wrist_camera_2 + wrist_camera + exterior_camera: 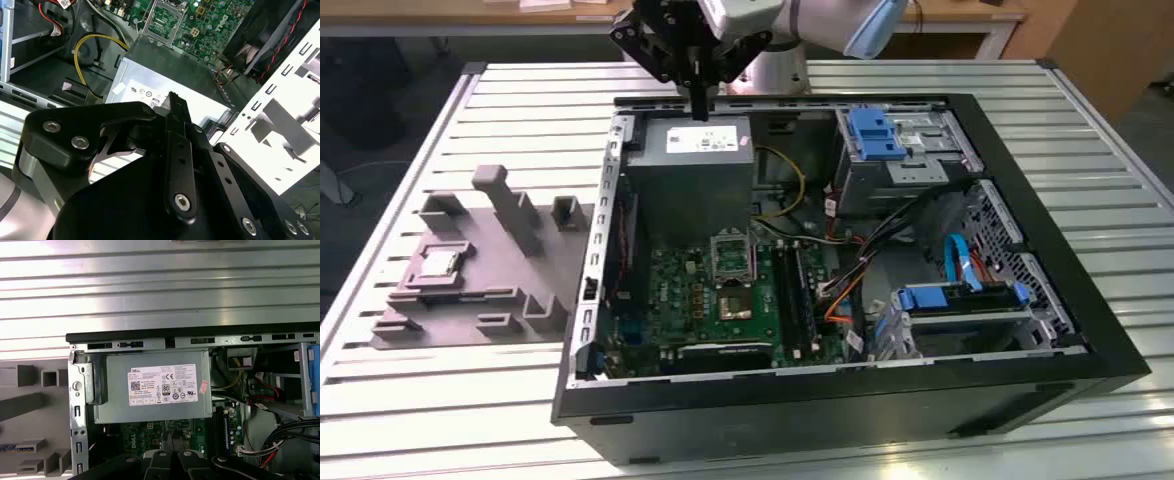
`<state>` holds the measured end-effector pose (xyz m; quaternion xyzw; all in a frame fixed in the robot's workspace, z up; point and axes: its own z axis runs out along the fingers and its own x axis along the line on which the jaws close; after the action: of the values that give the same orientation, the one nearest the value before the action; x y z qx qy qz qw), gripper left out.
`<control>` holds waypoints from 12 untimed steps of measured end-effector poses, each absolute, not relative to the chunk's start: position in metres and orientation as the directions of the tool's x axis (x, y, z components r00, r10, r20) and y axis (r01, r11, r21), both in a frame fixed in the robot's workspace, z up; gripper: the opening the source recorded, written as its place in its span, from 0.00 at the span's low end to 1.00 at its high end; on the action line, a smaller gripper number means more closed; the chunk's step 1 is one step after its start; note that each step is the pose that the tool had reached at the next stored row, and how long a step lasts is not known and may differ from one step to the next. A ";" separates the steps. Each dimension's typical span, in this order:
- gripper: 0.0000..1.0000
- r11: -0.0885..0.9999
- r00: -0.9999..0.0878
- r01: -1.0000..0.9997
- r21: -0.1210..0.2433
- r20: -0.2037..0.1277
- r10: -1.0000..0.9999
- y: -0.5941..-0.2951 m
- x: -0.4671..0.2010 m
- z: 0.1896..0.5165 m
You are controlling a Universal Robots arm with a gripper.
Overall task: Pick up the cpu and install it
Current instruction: 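Reach for the cpu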
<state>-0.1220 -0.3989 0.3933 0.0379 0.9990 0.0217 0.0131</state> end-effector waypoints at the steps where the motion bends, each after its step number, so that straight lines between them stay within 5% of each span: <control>1: 0.11 0.996 -0.997 0.075 0.044 -0.024 0.076 -0.399 -0.122 0.393; 12: 0.11 0.996 -0.997 0.075 0.044 -0.024 0.076 -0.399 -0.124 0.393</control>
<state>-0.1236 -0.3989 0.3933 0.0379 0.9990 0.0217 0.0131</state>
